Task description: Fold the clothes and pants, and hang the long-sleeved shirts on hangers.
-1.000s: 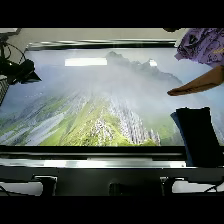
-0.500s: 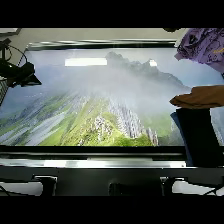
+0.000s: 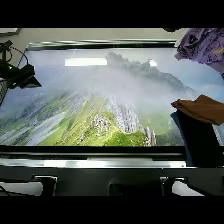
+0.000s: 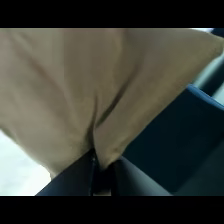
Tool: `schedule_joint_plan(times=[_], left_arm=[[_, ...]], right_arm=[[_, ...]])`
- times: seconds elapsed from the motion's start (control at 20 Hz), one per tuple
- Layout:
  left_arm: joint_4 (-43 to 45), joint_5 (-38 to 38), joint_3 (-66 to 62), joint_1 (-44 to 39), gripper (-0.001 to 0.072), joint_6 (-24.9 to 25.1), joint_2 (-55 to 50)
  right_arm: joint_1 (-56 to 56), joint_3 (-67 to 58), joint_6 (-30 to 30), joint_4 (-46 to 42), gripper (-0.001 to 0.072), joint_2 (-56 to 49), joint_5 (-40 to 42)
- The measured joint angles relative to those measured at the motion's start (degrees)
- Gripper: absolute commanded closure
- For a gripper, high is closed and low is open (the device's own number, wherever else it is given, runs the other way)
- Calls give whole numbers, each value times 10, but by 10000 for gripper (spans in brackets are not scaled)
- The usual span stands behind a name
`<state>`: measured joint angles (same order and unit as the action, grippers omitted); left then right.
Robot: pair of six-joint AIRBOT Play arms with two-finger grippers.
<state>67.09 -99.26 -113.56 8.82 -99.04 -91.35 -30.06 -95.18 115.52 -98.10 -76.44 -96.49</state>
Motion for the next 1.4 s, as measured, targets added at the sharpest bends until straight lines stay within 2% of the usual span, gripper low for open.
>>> schedule_joint_plan(times=[0.3, 0.7, 1.0, 1.4], left_arm=[[0, -3, 0, 0, 689, 0, 0], [0, -4, 0, 0, 689, 0, 0], [0, -4, 0, 0, 688, 0, 0], [0, -4, 0, 0, 689, 0, 0]], right_arm=[[0, 206, 13, -37, 679, 105, 62], [0, 406, 41, -78, 678, 167, 125], [0, 469, 50, -120, 679, 173, 130], [0, 482, 49, -181, 678, 173, 114]])
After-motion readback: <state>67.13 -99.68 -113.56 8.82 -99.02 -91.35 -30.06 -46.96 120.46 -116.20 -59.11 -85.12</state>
